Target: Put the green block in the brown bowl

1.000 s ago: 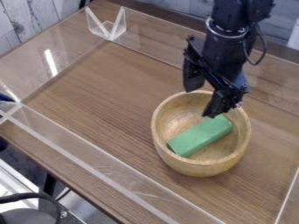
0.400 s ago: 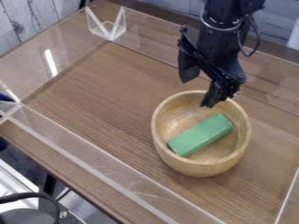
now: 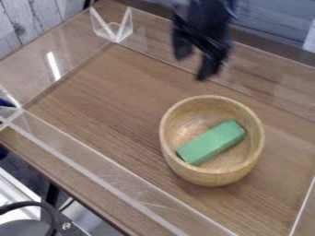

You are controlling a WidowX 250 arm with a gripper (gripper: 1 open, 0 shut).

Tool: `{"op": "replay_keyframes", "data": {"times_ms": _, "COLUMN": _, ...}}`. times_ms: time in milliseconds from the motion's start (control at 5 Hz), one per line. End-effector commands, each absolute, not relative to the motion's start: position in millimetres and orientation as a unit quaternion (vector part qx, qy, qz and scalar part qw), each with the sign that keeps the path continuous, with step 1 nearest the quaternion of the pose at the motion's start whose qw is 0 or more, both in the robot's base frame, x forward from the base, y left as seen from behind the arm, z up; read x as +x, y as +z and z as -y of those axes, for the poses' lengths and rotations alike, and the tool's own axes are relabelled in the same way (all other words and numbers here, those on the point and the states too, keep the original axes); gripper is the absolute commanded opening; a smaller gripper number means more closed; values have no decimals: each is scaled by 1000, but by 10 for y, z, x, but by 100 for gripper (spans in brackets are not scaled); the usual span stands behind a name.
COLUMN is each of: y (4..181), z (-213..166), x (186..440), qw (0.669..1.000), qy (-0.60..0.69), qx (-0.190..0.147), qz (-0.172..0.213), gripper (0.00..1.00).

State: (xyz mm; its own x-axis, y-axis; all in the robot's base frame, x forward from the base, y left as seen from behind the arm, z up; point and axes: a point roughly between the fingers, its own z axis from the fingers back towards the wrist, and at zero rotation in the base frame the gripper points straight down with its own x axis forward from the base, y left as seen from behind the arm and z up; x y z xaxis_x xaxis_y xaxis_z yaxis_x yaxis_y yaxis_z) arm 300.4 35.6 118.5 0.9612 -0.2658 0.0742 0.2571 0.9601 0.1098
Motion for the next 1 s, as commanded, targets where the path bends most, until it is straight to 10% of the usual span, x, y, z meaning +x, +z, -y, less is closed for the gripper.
{"op": "replay_keyframes", "data": {"times_ms": 0, "y": 1449, "z": -731, "x": 3008, "qw": 993, "qy": -64, "qx": 69, "qz": 73, "gripper": 100}}
{"op": "replay_keyframes", "data": {"times_ms": 200, "y": 1474, "z": -1076, "x": 2945, "qw": 994, "qy": 15, "qx": 77, "qz": 75, "gripper": 100}}
{"op": "replay_keyframes", "data": {"times_ms": 400, "y": 1453, "z": -1270, "x": 2893, "qw": 993, "qy": 52, "qx": 80, "qz": 74, "gripper": 0}}
{"op": "replay_keyframes", "data": {"times_ms": 600, "y": 1359, "z": -1178, "x": 2915, "qw": 992, "qy": 51, "qx": 81, "qz": 78, "gripper": 100}}
{"op": "replay_keyframes", "data": {"times_ms": 800, "y": 1299, "z": -978, "x": 2923, "qw": 993, "qy": 43, "qx": 78, "qz": 83, "gripper": 100}}
